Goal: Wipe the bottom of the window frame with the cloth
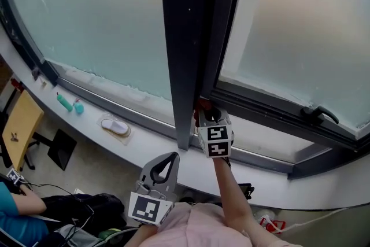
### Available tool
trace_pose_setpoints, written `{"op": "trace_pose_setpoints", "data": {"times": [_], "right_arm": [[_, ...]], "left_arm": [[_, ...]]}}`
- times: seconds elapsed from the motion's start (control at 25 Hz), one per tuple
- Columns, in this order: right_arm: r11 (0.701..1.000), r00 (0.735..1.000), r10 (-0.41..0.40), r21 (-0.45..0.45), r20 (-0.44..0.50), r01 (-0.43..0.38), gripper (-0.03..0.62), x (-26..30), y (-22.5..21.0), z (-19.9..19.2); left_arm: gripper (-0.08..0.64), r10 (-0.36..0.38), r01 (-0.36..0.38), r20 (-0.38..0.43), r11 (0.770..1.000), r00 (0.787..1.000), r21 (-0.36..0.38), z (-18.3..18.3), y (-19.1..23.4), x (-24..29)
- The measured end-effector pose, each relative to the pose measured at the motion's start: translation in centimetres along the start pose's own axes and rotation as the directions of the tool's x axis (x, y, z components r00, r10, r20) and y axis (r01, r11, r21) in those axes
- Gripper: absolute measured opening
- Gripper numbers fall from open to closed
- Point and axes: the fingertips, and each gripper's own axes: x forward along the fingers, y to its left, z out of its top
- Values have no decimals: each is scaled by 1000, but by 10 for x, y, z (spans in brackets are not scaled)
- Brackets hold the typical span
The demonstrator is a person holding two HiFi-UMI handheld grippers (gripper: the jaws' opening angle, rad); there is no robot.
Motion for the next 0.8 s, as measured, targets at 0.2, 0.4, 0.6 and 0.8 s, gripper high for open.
{"op": "trace_pose_setpoints", "data": {"times": [0.2,0.4,0.6,0.8], "right_arm": [[999,999,-33,-11,18,33,61,-1,2,4],[998,998,-56,-27,15,56,61,-3,0,4],[997,997,-71,-21,24,72,61,-10,-7,5],[997,996,-81,-14,35,82,61,-17,-14,6]], "left_arm": [[-2,21,-20,42,999,999,-28,6,11,2],[-2,2,-1,20,1000,1000,-25,2,10,8],[-1,-28,28,0,999,1000,-18,-2,6,14],[-2,-56,56,6,998,998,-19,0,-2,19]]}}
